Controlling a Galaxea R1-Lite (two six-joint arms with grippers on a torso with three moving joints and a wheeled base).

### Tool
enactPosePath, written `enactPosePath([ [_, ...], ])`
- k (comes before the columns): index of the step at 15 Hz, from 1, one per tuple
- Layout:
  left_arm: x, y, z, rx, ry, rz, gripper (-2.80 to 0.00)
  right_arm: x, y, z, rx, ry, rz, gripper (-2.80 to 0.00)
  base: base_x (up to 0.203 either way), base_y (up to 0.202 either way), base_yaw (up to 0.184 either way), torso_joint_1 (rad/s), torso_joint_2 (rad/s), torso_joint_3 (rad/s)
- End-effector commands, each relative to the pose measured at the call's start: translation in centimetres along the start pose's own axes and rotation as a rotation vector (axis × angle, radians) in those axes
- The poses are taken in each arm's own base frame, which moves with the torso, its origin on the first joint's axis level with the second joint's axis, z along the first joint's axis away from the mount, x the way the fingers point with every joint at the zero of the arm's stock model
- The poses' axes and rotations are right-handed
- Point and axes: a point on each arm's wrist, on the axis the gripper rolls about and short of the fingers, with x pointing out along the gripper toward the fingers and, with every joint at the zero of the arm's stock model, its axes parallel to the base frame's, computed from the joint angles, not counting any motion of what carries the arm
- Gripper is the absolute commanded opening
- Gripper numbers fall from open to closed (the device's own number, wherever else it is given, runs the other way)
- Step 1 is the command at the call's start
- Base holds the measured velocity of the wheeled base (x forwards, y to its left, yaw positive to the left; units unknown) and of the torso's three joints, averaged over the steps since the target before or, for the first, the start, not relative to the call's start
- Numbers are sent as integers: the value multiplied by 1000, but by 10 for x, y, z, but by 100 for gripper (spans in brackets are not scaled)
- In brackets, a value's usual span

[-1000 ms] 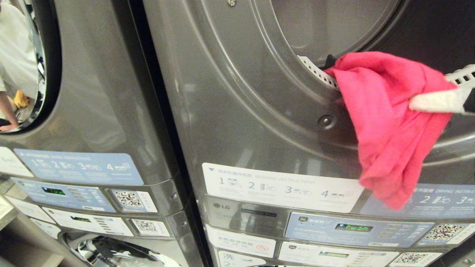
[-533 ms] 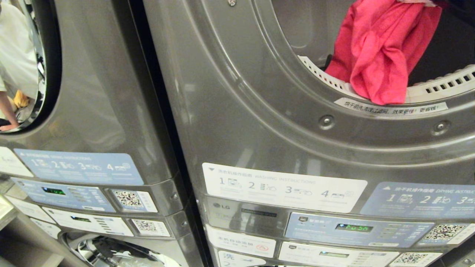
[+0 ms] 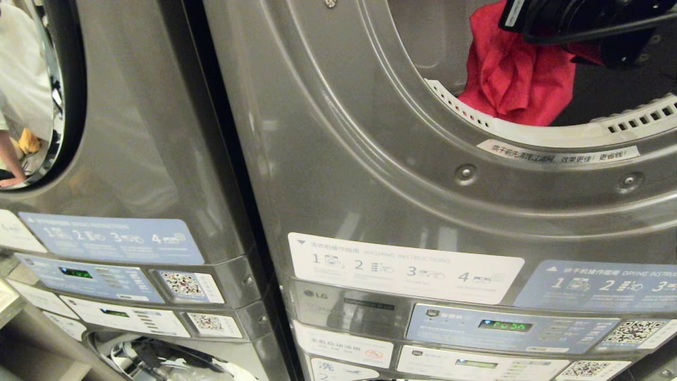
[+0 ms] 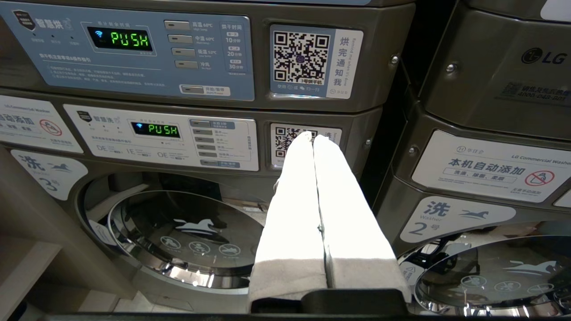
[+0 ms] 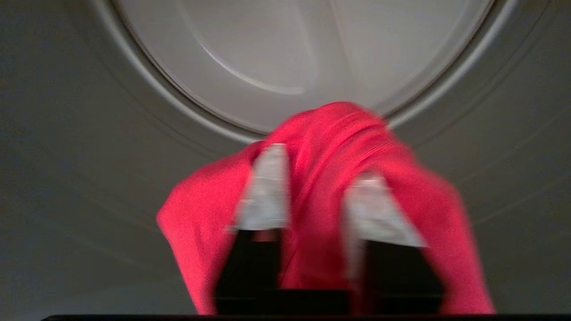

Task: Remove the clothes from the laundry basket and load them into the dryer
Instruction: Put the clothes in the dryer

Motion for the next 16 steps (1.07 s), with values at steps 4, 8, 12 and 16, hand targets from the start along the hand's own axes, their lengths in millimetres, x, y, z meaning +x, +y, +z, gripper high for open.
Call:
enactPosePath([
  [4, 0, 0, 0, 0, -2, 0, -280, 8, 0, -15, -43, 86, 18, 0, 0, 0, 0, 0, 0, 0],
  [8, 0, 0, 0, 0, -2, 0, -280, -30, -17, 4, -33, 289, 87, 0, 0, 0, 0, 0, 0, 0],
  [12, 0, 0, 0, 0, -2, 1, -280, -68, -33, 25, 45, 403, 112, 0, 0, 0, 0, 0, 0, 0],
  [16, 0, 0, 0, 0, -2, 1, -280, -98, -48, 39, 70, 486, 122, 0, 0, 0, 0, 0, 0, 0],
])
